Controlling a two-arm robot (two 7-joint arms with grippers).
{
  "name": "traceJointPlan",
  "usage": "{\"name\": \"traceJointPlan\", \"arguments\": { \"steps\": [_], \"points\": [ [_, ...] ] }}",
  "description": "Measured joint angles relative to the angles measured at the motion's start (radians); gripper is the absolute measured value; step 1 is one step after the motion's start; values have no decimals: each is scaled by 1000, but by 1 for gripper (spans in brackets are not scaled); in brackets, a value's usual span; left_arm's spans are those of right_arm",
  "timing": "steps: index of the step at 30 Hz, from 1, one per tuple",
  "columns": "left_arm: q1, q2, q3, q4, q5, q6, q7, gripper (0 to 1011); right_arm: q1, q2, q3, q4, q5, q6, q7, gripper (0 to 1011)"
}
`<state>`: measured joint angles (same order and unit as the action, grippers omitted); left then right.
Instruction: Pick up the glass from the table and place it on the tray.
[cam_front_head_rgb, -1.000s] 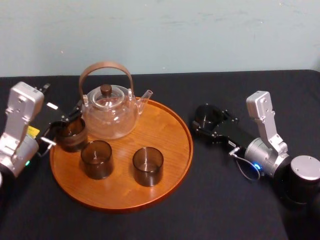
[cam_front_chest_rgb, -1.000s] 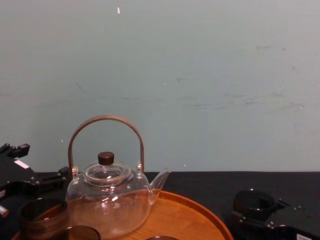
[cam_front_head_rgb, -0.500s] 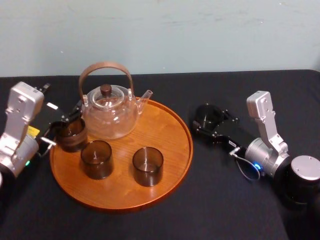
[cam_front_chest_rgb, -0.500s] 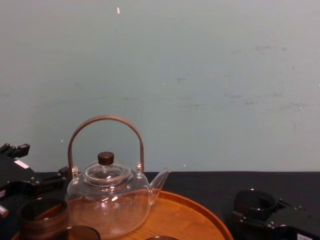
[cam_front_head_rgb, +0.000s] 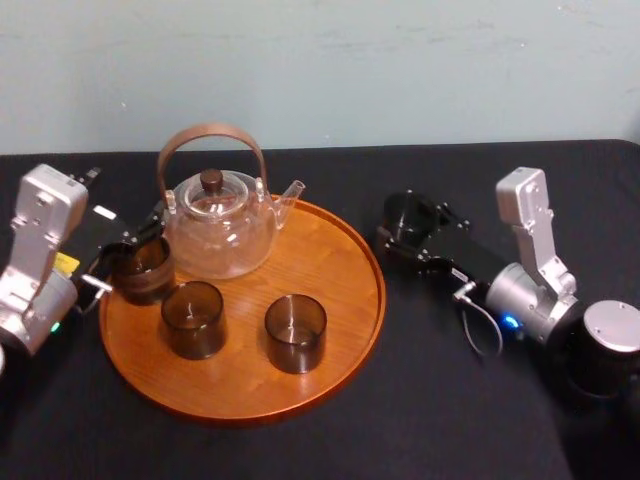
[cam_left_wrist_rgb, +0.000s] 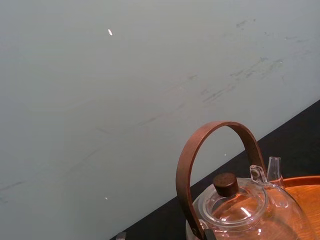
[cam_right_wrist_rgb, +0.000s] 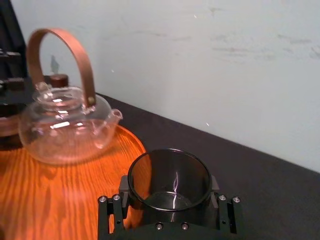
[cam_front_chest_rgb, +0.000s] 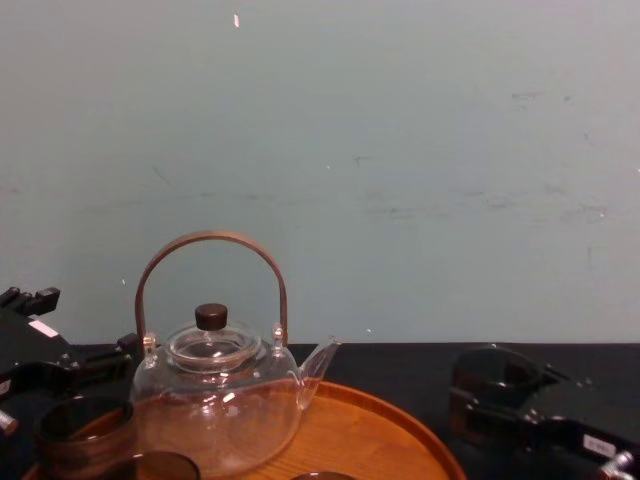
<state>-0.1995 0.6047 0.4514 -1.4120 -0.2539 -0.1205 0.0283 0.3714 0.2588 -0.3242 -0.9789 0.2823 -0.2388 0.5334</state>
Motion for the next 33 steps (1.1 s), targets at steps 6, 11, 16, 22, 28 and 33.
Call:
{"name": "traceJointPlan", "arguments": {
  "steps": [6,11,16,22,28,33],
  "points": [
    [0,0,0,0,0,0,0,1001,28,-18,-26,15,1,-10,25,904],
    [0,0,0,0,0,0,0,1001,69,-46,-52,75,-1,-27,45,905],
    [0,0,0,0,0,0,0,1001,124,-86,-78,166,-6,-58,70,905],
    [0,0,0,0,0,0,0,1001,173,-127,-101,252,-14,-88,99,905],
    [0,0,0,0,0,0,0,1001,186,-146,-113,284,-19,-96,114,905],
    [0,0,0,0,0,0,0,1001,185,-151,-119,286,-20,-96,119,905]
  ]
}}
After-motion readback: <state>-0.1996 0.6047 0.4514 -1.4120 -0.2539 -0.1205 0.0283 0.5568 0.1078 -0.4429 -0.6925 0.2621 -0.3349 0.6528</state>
